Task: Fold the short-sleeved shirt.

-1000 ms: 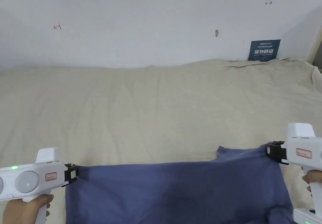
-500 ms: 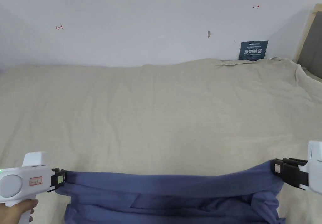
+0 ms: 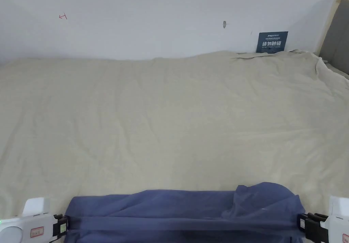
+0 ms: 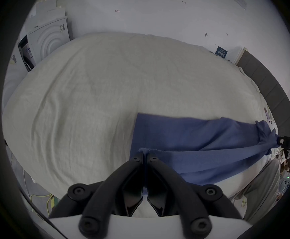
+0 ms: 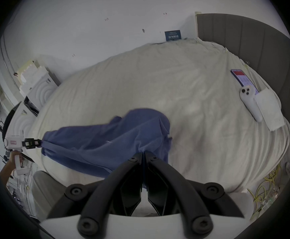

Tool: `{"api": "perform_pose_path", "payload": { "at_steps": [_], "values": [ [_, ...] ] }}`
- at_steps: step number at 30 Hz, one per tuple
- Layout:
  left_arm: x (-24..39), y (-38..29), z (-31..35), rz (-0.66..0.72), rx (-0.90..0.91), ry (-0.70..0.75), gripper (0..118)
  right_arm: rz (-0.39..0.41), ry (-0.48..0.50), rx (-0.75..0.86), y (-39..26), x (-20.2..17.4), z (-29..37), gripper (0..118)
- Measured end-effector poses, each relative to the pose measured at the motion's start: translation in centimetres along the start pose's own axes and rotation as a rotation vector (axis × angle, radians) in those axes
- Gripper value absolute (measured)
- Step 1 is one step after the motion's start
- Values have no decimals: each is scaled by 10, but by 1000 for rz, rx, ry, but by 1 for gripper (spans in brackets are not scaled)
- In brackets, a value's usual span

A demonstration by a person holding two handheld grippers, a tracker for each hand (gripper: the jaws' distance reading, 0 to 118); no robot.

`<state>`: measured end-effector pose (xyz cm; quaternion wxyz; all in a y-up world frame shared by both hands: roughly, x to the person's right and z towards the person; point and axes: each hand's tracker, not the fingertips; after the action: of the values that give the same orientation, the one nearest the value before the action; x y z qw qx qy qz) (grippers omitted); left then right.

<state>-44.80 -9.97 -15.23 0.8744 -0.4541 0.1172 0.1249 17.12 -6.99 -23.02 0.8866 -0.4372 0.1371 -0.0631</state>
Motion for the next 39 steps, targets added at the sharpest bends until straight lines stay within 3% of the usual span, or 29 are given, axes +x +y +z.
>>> {"api": "perform_pose_path", "payload": {
  "at_steps": [8, 15, 17, 18, 19, 20, 21, 22, 23, 24, 31, 35, 39],
  "values": [
    [-1, -20, -10, -57, -25, 39, 0, -29, -90, -71, -23, 2, -29, 3],
    [-2, -27, -15, -60, -38, 51, 2, -63, -110, -70, -23, 13, -33, 3],
    [2, -25, -9, -49, -36, 55, 24, -57, -109, -58, -20, 10, -25, 6],
    [4, -23, -6, -46, -31, 70, 44, -53, -121, -43, -18, 1, -16, 9],
    [4, -21, -4, -47, -26, 72, 75, -49, -123, -24, -15, -2, -10, 25],
    [5, -16, 2, -43, -19, 73, 96, -45, -126, 6, -9, -5, -2, 45],
    [5, -12, 6, -33, -9, 68, 110, -35, -117, 41, -3, -9, 6, 69],
    [7, -8, 11, -28, 4, 62, 117, -21, -107, 71, 4, -13, 13, 92],
    [9, -3, 17, -22, 41, 51, 116, -5, -105, 111, 11, -19, 22, 101],
    [11, 3, 25, -20, 86, 43, 116, 18, -107, 157, 19, -26, 30, 102],
    [40, 41, 67, 42, 320, -18, 116, 115, -94, 424, 59, -82, 68, 102],
    [72, 54, 94, 23, 433, -31, 116, 170, -134, 553, 66, -110, 74, 102],
    [97, 51, 106, 4, 571, 5, 107, 198, -175, 651, 61, -131, 75, 102]
  ]
}}
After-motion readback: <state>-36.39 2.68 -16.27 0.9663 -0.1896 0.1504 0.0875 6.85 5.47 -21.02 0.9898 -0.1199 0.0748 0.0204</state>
